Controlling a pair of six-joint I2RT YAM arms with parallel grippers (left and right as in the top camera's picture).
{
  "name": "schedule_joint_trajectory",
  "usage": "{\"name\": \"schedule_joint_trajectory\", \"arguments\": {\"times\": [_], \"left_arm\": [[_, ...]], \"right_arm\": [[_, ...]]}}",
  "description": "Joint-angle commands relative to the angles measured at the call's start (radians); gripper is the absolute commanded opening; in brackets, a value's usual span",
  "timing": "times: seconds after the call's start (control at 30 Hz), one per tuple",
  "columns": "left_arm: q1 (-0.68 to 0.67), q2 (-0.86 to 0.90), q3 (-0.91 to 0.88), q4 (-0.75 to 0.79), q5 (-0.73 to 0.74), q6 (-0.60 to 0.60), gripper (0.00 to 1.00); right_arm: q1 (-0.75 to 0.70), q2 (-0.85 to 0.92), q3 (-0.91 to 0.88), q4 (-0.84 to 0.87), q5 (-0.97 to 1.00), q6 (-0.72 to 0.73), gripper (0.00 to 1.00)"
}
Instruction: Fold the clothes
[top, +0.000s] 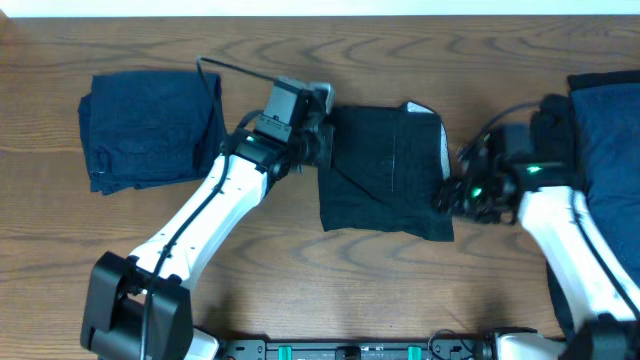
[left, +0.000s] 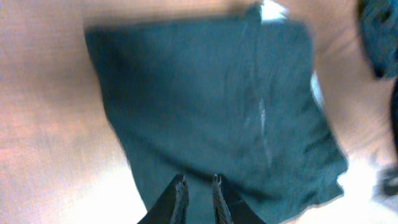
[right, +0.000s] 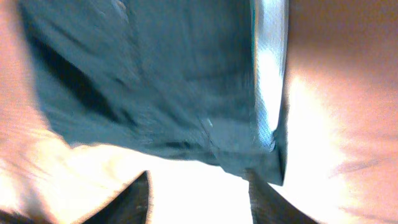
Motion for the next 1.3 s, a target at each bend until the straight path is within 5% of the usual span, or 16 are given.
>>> {"name": "schedule_joint_trajectory", "arguments": {"times": [0.0, 0.07, 0.43, 0.83, 1.07, 1.27], "left_arm": [[-0.039, 0.027, 0.000, -0.041, 0.009, -0.034, 0.17], [-0.070, 0.040, 0.000, -0.047, 0.008, -0.035, 0.17], [-0.193, 0.193, 0.000, -0.039, 0.006, -0.196, 0.17], [-0.191, 0.271, 0.000, -0.174, -0.016, -0.150, 0.17], [-0.120, 0.271, 0.000, -0.229, -0.319, -0.098, 0.25], [-0.058, 0.271, 0.000, -0.073, -0.533, 0.016, 0.26]], "right_arm": [[-0.042, -0.076, 0.092, -0.015, 0.070, -0.035, 0.85], [-0.056, -0.108, 0.109, -0.008, 0.154, -0.034, 0.99], [-0.065, -0.136, 0.108, -0.011, 0.209, -0.034, 0.99], [-0.065, -0.136, 0.108, -0.011, 0.209, -0.034, 0.99], [-0.065, -0.136, 0.108, -0.011, 0.209, -0.035, 0.99], [-0.065, -0.136, 0.108, -0.011, 0.209, -0.034, 0.99]]}}
